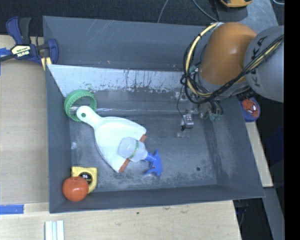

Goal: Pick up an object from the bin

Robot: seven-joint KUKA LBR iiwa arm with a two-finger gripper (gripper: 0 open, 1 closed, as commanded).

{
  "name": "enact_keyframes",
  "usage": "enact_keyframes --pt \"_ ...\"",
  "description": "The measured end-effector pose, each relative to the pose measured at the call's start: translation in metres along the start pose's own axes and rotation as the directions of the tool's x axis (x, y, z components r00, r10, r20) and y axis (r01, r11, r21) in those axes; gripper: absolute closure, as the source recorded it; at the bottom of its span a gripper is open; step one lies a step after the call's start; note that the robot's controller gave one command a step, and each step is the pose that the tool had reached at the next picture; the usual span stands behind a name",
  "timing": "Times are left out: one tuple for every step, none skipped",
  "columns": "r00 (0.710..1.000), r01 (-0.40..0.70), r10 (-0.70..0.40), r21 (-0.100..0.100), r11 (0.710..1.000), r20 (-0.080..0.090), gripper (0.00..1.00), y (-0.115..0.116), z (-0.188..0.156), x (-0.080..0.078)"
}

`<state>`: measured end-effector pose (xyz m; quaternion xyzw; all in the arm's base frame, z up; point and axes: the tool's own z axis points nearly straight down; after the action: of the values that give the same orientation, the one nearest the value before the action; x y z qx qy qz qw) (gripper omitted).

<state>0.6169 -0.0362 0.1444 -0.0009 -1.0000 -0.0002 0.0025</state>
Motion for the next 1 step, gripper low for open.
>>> enact_keyframes --pt "1.000 0.001 -0.001 0.001 1.000 0.009 0.00 0.0000 -0.0052 -0.0018"
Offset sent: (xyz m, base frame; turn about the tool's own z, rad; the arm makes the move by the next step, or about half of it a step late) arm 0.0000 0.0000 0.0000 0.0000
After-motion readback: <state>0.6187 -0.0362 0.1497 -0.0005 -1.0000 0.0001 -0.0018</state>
